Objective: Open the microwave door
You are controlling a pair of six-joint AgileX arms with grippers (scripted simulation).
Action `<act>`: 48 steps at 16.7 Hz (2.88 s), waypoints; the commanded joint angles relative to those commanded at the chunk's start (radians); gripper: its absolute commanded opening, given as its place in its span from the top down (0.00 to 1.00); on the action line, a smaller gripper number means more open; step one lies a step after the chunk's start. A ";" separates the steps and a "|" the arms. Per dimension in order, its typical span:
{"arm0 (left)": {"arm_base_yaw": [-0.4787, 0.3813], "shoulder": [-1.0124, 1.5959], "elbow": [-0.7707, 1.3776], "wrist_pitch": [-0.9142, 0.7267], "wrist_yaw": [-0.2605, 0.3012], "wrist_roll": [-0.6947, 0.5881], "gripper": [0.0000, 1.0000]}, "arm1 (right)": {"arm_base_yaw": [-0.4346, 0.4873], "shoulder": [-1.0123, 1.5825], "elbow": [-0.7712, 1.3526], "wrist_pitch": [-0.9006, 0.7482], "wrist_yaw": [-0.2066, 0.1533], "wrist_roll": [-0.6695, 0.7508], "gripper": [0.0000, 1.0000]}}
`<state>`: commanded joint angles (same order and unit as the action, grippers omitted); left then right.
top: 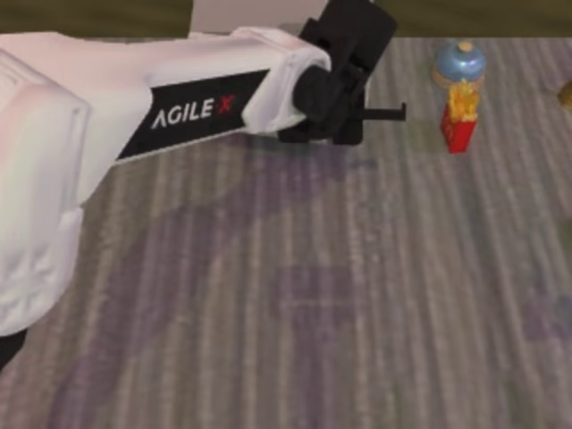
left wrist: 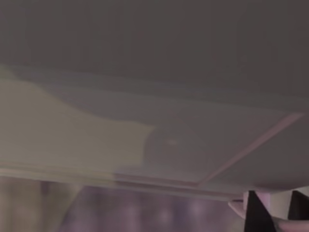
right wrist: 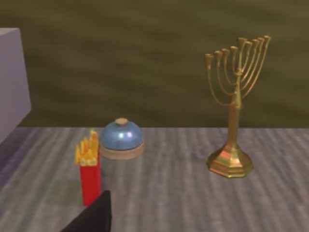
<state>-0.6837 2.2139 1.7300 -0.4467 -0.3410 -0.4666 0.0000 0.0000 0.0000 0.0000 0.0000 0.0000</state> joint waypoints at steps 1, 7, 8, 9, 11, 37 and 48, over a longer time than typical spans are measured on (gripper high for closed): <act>0.000 0.000 0.000 0.000 0.000 0.000 1.00 | 0.000 0.000 0.000 0.000 0.000 0.000 0.00; 0.000 0.000 0.000 0.000 0.000 0.000 1.00 | 0.000 0.000 0.000 0.000 0.000 0.000 0.00; 0.000 0.000 0.000 0.000 0.000 0.000 1.00 | 0.000 0.000 0.000 0.000 0.000 0.000 0.00; 0.000 0.000 0.000 0.000 0.000 0.000 1.00 | 0.000 0.000 0.000 0.000 0.000 0.000 0.00; 0.000 0.000 0.000 0.000 0.000 0.000 1.00 | 0.000 0.000 0.000 0.000 0.000 0.000 0.00; 0.009 -0.057 -0.096 0.060 0.047 0.066 1.00 | 0.000 0.000 0.000 0.000 0.000 0.000 0.00; 0.009 -0.057 -0.096 0.060 0.047 0.066 1.00 | 0.000 0.000 0.000 0.000 0.000 0.000 0.00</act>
<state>-0.6749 2.1568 1.6340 -0.3870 -0.2940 -0.4004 0.0000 0.0000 0.0000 0.0000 0.0000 0.0000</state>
